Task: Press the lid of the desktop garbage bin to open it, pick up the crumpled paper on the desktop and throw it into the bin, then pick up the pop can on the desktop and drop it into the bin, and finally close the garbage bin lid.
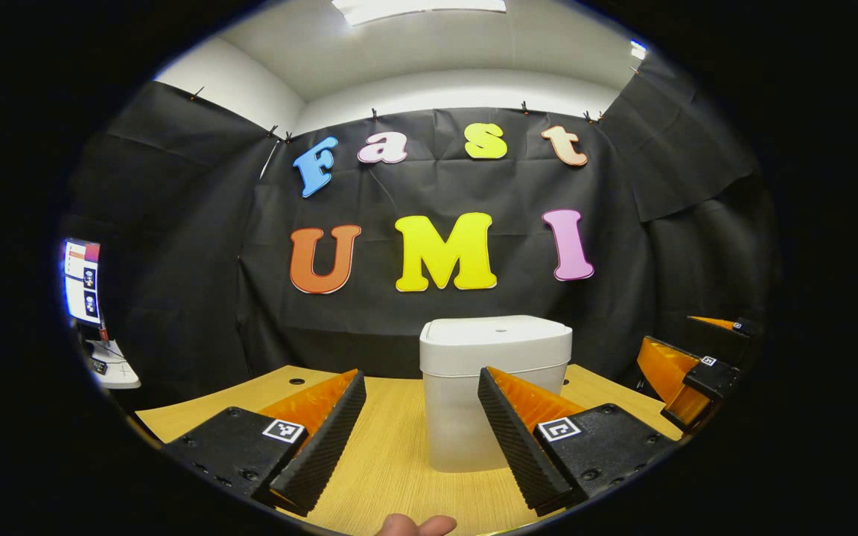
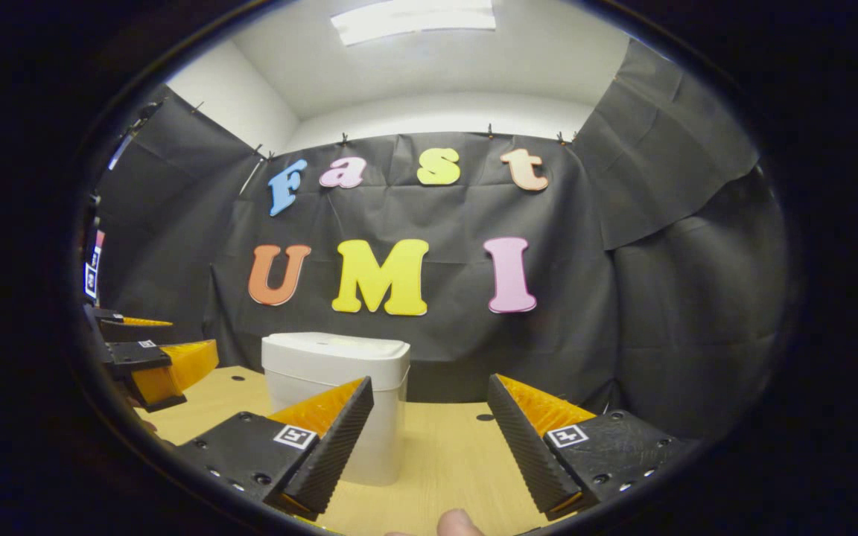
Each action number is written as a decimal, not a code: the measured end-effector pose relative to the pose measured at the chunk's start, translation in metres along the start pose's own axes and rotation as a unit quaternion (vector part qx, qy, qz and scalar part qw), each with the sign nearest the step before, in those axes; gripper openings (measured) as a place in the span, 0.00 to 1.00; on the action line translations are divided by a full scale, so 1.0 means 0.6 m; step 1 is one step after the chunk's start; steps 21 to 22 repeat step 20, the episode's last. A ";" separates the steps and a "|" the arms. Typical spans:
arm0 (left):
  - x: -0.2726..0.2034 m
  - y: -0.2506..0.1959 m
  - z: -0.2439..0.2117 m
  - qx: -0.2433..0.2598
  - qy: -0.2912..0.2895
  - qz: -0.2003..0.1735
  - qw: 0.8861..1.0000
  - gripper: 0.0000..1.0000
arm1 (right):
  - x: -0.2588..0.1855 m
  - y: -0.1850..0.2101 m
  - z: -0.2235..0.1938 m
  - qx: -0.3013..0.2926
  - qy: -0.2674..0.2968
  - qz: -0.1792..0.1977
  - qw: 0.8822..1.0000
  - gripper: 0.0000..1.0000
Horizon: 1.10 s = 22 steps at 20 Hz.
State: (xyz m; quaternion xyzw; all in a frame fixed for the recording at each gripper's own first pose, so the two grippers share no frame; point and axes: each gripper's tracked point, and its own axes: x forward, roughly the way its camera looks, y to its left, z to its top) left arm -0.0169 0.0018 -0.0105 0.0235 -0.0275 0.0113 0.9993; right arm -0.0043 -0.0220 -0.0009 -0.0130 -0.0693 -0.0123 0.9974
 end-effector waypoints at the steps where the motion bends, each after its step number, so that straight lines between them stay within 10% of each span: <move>1: 0.000 0.002 0.003 0.001 -0.002 -0.001 1.000 0.98 | 0.000 0.001 0.001 -0.001 0.000 -0.001 1.000 0.96; 22: 0.000 0.008 -0.002 -0.005 0.002 -0.001 1.000 0.98 | -0.003 0.005 -0.004 0.001 0.007 -0.001 1.000 0.97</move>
